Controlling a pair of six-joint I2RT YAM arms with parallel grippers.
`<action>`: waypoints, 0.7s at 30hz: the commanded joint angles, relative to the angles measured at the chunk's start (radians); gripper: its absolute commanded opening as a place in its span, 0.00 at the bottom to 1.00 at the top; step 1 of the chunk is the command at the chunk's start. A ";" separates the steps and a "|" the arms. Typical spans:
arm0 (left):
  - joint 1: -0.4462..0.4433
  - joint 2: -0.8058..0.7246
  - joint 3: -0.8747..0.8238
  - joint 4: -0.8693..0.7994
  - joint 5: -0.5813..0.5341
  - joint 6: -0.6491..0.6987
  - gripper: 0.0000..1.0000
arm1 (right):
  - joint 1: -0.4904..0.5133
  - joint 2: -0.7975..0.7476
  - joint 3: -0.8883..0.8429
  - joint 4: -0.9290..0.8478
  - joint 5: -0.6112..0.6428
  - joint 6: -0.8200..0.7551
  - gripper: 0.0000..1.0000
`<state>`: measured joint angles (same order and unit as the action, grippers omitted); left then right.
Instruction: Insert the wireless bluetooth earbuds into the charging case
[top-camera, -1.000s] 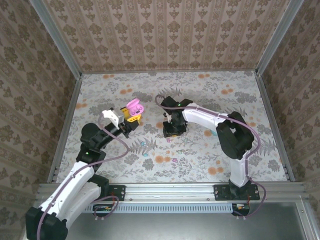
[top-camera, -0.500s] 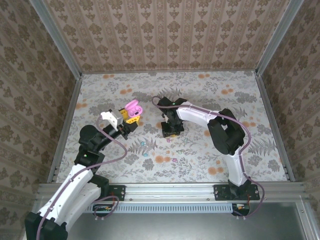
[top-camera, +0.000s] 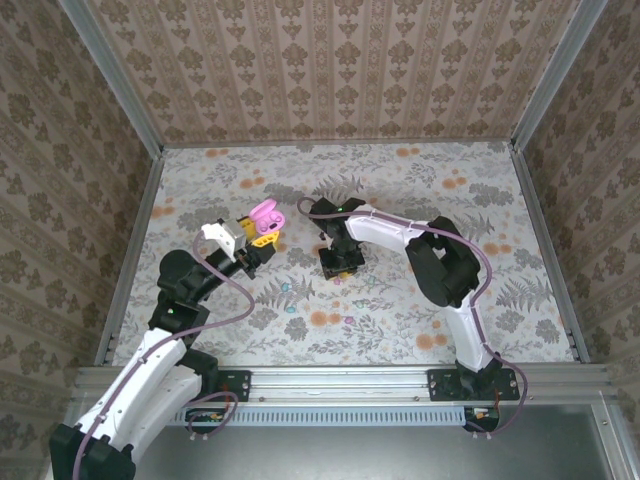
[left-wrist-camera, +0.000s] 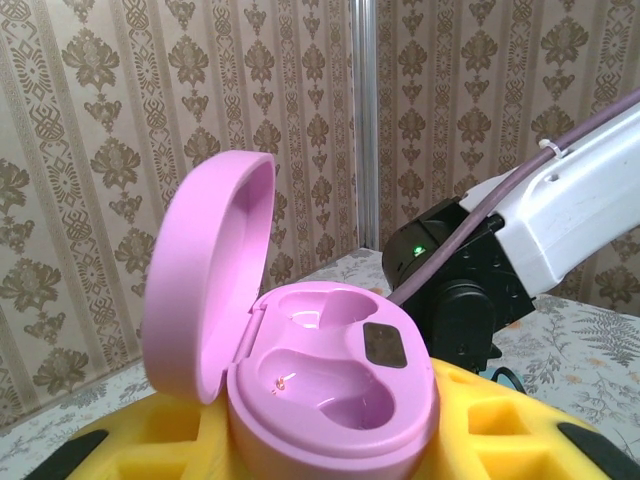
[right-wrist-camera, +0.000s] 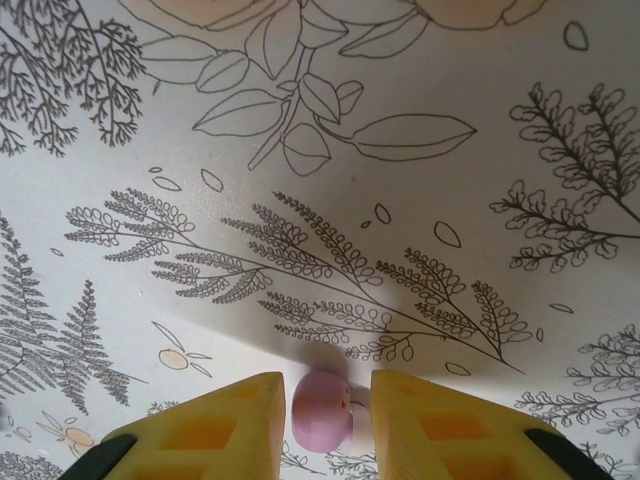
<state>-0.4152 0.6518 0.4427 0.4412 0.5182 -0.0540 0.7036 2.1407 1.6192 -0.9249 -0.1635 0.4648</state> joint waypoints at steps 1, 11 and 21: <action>0.001 -0.006 0.009 0.006 -0.006 0.018 0.36 | 0.008 0.027 0.032 -0.055 0.022 -0.024 0.30; 0.001 0.002 0.011 0.007 -0.005 0.017 0.36 | 0.013 0.045 0.051 -0.073 0.030 -0.032 0.27; 0.001 0.005 0.011 0.006 -0.006 0.020 0.36 | 0.025 0.045 0.059 -0.112 0.071 -0.024 0.28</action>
<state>-0.4152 0.6590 0.4427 0.4404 0.5182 -0.0509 0.7193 2.1735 1.6550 -0.9779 -0.1307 0.4438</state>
